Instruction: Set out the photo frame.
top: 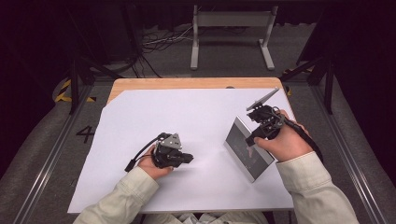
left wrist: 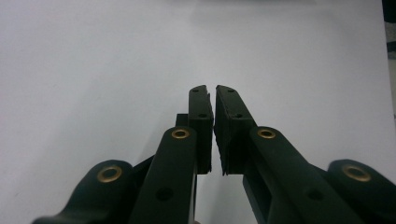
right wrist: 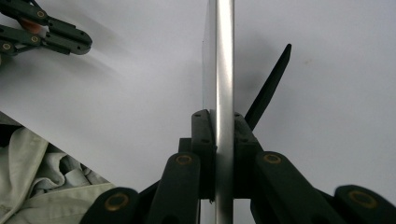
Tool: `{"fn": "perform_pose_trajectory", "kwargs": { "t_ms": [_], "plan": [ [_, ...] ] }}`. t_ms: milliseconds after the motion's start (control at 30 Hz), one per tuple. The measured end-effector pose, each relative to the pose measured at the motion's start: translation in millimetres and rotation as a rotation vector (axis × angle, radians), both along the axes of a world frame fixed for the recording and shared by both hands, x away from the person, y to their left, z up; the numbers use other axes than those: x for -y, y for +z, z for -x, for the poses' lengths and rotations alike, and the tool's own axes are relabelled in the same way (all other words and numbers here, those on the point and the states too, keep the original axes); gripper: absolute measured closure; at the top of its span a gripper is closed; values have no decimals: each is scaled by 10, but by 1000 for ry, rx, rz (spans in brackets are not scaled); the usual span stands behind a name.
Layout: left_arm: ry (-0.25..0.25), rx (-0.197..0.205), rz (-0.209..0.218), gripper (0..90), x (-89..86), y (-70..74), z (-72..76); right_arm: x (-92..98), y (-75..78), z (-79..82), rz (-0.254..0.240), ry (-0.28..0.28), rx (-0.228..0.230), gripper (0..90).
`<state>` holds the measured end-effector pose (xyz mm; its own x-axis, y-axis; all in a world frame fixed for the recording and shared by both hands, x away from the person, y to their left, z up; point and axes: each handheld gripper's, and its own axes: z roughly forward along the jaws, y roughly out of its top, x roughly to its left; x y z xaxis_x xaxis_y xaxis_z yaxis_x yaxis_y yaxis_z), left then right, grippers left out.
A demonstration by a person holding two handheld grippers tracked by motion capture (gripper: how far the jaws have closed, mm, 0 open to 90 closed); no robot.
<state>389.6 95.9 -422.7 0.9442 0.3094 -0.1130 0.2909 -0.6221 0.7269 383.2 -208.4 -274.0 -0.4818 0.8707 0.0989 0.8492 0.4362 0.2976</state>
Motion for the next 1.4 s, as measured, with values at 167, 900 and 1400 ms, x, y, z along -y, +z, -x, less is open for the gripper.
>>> {"fn": "perform_pose_trajectory", "kwargs": {
  "t_ms": [167, 900, 1400],
  "plan": [
    [29, -2, 1, 853, -94, -4, 12, -32, 54, -91, 13, 55, 17, 836],
    [123, -1, 8, 852, -400, -29, 57, -271, 184, -451, 107, 425, 71, 836],
    [157, -3, 7, 851, -517, -41, 110, -457, 198, -628, 110, 584, 66, 836]
  ]
}}
